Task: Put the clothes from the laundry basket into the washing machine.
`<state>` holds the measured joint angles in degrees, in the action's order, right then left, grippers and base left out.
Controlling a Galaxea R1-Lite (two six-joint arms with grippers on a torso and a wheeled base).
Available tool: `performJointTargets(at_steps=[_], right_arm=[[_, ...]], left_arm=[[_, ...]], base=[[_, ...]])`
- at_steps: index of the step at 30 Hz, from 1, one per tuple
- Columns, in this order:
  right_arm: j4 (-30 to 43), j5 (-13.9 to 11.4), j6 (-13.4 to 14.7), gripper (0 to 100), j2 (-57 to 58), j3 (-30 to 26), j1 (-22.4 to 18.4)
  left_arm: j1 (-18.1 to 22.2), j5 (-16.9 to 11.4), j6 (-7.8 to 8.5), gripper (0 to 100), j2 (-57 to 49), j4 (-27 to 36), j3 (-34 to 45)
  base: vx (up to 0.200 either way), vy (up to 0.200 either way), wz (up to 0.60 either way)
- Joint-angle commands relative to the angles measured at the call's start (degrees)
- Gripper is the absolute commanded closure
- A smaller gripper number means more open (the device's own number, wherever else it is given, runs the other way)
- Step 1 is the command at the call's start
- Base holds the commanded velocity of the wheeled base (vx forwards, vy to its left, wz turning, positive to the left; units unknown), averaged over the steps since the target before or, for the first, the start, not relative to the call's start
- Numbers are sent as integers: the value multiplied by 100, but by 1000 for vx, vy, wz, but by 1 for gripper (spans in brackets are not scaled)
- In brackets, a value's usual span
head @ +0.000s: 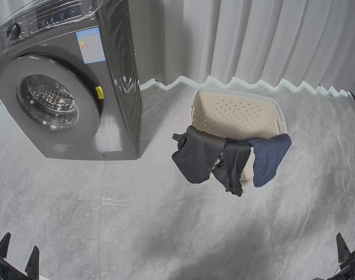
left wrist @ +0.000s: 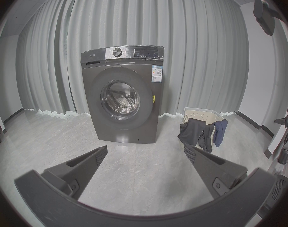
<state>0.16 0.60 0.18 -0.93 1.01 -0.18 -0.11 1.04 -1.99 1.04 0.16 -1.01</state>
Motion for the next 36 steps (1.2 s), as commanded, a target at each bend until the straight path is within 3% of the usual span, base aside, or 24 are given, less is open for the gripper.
performJointTargets(at_steps=[1,11,23,36], right_arm=[[2,2,-1,0,5,-92,1],[2,2,-1,0,5,-92,1],[2,2,-1,0,5,-92,1],[-7,2,-1,0,5,-92,1]], left_arm=[[2,2,-3,0,-86,2,92],[-7,2,-3,0,-86,2,92],[2,2,-12,0,-86,2,92],[2,2,-12,0,-86,2,92]], base=[[0,-200,0],[0,-200,0],[0,0,0],[200,0,0]])
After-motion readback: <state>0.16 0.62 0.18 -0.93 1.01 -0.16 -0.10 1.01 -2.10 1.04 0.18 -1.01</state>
